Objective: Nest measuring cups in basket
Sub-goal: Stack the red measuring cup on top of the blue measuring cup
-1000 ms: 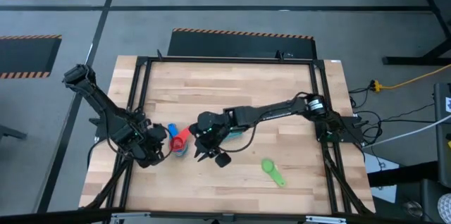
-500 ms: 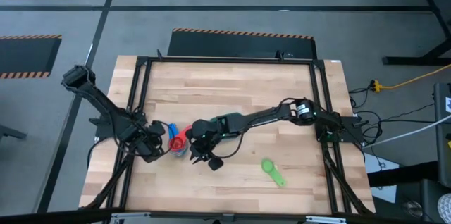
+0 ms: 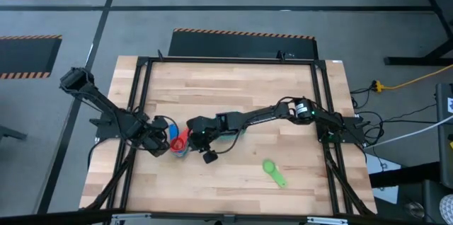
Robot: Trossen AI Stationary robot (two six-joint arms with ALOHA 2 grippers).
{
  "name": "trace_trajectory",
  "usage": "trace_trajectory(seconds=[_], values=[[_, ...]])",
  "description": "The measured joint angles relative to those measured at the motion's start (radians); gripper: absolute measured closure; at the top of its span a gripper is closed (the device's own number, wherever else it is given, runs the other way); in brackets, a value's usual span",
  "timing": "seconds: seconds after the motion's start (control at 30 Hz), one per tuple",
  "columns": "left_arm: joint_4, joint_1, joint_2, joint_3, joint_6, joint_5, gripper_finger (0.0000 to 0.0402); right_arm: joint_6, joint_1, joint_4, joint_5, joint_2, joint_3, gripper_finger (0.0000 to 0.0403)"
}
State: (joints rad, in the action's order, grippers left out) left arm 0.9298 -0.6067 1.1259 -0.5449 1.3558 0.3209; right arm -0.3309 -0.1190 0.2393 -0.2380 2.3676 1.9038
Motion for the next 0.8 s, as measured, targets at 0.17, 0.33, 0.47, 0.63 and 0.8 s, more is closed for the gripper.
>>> trace_trajectory(seconds=[0.17,0.33,0.47,0.63,0.8], values=[[-0.055,0.045,0.0,0.0,-0.058,0.029,0.0335,0.0,0.032,0.027,0.023,0.0,0.0,0.0314],[-0.102,0.097,0.0,0.0,-0.124,0.035,0.0335,0.0,0.058,0.033,0.023,0.0,0.0,0.0314],[-0.137,0.138,0.0,0.0,-0.184,0.035,0.0335,0.0,0.073,0.033,0.023,0.0,0.0,0.0314],[-0.205,0.19,0.0,0.0,-0.285,0.035,0.0335,0.0,0.084,0.03,0.032,0.0,0.0,0.0314],[-0.307,0.235,0.0,0.0,-0.425,0.035,0.0335,-0.006,0.084,0.011,0.078,0.0,0.0,0.0314]])
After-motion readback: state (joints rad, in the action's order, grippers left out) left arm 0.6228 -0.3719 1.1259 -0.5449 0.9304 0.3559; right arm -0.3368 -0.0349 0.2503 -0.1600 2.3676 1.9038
